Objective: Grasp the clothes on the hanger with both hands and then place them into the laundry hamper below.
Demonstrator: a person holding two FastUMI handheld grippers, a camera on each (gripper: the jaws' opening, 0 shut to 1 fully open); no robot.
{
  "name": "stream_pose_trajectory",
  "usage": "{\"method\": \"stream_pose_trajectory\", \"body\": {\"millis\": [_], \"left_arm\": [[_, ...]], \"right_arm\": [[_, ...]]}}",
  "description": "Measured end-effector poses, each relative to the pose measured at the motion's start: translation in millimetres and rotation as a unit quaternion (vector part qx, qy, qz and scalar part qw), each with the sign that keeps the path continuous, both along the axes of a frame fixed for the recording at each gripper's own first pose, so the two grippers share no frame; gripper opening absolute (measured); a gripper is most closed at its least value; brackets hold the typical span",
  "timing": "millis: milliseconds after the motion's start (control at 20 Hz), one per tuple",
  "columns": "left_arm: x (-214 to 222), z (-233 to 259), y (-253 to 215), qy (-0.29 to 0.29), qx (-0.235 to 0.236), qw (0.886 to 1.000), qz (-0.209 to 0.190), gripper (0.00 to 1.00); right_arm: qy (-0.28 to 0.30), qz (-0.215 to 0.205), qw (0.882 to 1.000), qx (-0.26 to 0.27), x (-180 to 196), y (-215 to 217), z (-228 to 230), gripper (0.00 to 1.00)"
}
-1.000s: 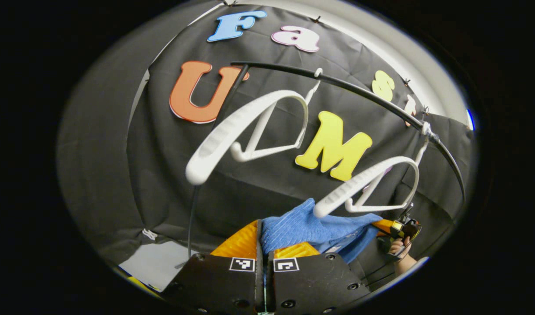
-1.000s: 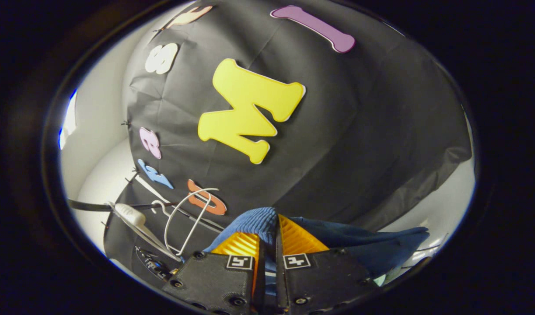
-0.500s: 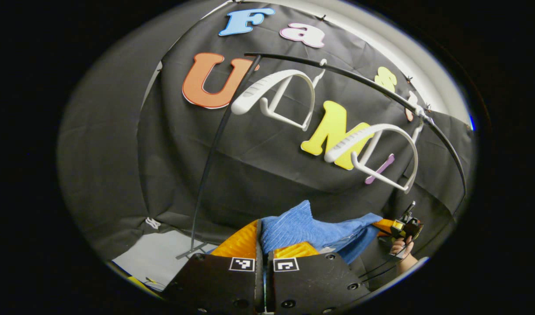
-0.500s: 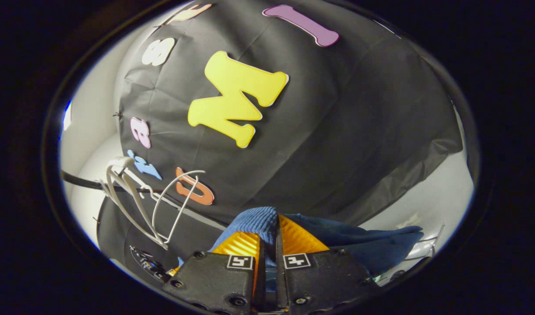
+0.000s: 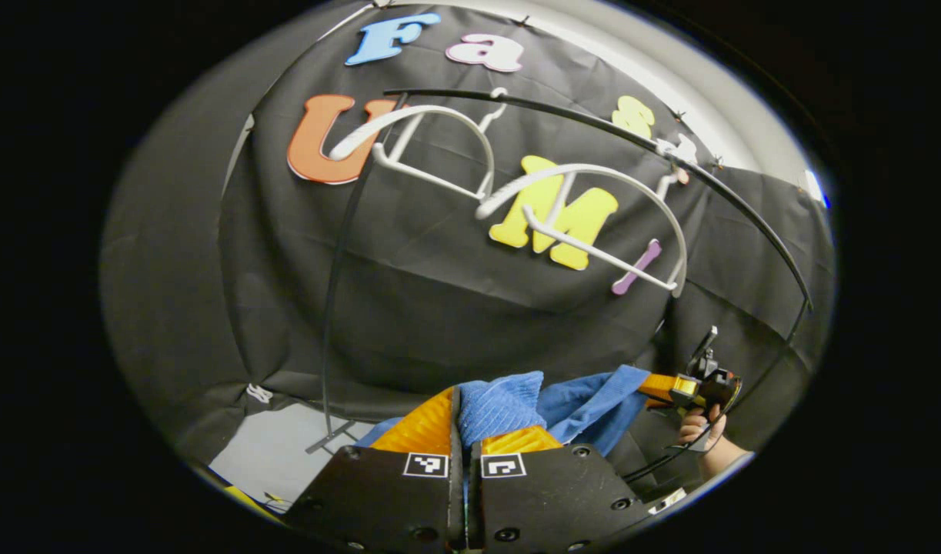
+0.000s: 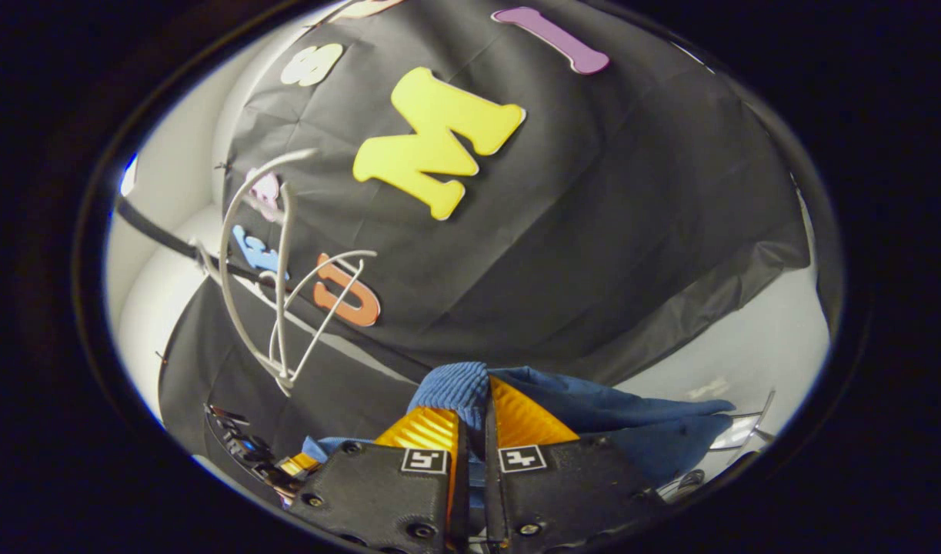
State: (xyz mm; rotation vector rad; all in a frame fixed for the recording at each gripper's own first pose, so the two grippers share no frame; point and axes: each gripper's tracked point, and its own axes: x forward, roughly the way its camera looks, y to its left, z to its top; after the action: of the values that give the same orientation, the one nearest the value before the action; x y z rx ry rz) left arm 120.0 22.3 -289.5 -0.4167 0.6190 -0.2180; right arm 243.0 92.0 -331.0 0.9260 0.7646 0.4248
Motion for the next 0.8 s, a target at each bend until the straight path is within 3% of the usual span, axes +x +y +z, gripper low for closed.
{"method": "stream_pose_trajectory", "body": {"millis": [550, 800], "left_arm": [[-16, 38, -74, -0.043, -0.003, 0.996, -0.080, 0.01], [-20, 61, -88, -0.064, -0.021, 0.994, -0.089, 0.02]], "right_arm": [[-0.030, 0.103, 0.993, 0.044, -59, 115, 54, 0.11], [-0.007, 0.108, 0.986, 0.125, -72, 138, 70, 0.11]]}}
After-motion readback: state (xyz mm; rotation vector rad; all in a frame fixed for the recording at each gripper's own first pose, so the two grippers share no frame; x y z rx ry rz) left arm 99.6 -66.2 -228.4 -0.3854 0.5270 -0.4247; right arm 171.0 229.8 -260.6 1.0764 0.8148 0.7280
